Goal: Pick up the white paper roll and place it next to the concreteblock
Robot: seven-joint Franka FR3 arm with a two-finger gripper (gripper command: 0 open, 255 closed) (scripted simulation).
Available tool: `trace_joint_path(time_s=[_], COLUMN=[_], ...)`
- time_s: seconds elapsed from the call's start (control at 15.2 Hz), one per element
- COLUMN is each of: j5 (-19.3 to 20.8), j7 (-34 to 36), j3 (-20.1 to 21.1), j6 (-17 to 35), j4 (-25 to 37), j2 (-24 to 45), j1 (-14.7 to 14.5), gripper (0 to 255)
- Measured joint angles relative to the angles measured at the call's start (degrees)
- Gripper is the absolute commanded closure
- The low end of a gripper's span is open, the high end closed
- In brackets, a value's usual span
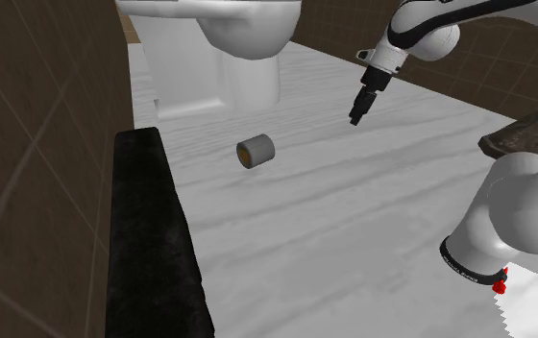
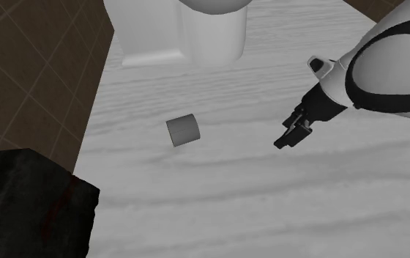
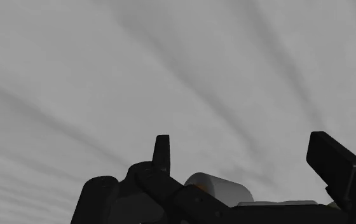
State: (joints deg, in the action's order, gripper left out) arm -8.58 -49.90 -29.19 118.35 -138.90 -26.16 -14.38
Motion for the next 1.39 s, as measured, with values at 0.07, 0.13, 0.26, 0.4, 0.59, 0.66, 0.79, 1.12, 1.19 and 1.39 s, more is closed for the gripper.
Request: trace_joint_path(time_s=[0.07, 0.13, 0.26, 0.4, 0.59, 0.66, 0.79, 1.12, 1.19, 1.39], j5=[-2.8, -6.1, -13.2, -21.5, -34.4, -38.1, -44.1, -54.1, -55.3, -58.2], j7=[-4.3, -8.9, -18.9, -29.2, -43.3, -47.5, -54.0, -65.2, -66.3, -69.0], j3=[-2.3, -4.8, -9.9, -14.2, -16.3, -16.1, -14.2, -6.8, -5.4, -1.7], j6=[0.8, 1.3, 0.5, -2.8, -10.0, -13.1, -19.1, -31.6, -34.0, -38.5], j4=[0.8, 2.0, 5.0, 9.7, 16.6, 19.4, 24.9, 38.9, 42.0, 49.2], j2=[2.4, 5.2, 11.3, 18.8, 31.1, 35.2, 42.3, 57.4, 59.7, 65.4], j1=[-2.0, -4.2, -8.0, -11.2, -12.2, -11.1, -8.5, -0.8, 0.5, 3.2], gripper=[0, 0, 0, 0, 0, 0, 0, 0, 0, 0])
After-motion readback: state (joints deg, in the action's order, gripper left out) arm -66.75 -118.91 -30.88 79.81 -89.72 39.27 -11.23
